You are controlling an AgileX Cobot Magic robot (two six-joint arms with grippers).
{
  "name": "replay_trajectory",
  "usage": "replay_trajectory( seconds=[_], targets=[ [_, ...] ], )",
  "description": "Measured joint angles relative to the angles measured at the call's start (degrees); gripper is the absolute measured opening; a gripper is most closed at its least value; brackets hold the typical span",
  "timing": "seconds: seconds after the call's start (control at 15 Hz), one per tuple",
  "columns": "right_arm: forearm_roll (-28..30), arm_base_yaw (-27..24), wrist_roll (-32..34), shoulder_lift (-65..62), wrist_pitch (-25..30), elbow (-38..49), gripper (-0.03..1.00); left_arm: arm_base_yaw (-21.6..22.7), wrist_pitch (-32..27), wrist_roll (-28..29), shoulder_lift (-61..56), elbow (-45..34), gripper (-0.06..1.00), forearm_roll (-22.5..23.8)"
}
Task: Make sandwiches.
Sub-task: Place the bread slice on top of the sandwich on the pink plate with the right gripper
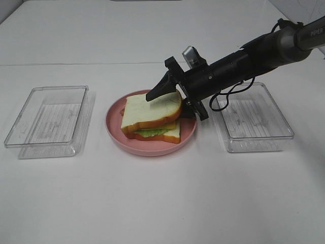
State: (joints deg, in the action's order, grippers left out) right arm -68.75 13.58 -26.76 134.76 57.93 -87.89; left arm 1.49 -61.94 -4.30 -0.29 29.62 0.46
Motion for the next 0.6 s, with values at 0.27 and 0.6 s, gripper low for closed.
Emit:
replay_trajectory(
  seconds=[0.27, 0.6],
  targets=[
    [3.0, 0.0, 0.0, -2.3, -0.2, 0.0, 0.68, 0.0, 0.0, 0.0, 0.0, 0.0, 0.86, 0.0],
    [6.6, 0.0, 0.3, -2.5, -1.3, -0.1, 0.68, 0.0, 0.0, 0.0, 0.0, 0.0, 0.86, 0.0]
  ],
)
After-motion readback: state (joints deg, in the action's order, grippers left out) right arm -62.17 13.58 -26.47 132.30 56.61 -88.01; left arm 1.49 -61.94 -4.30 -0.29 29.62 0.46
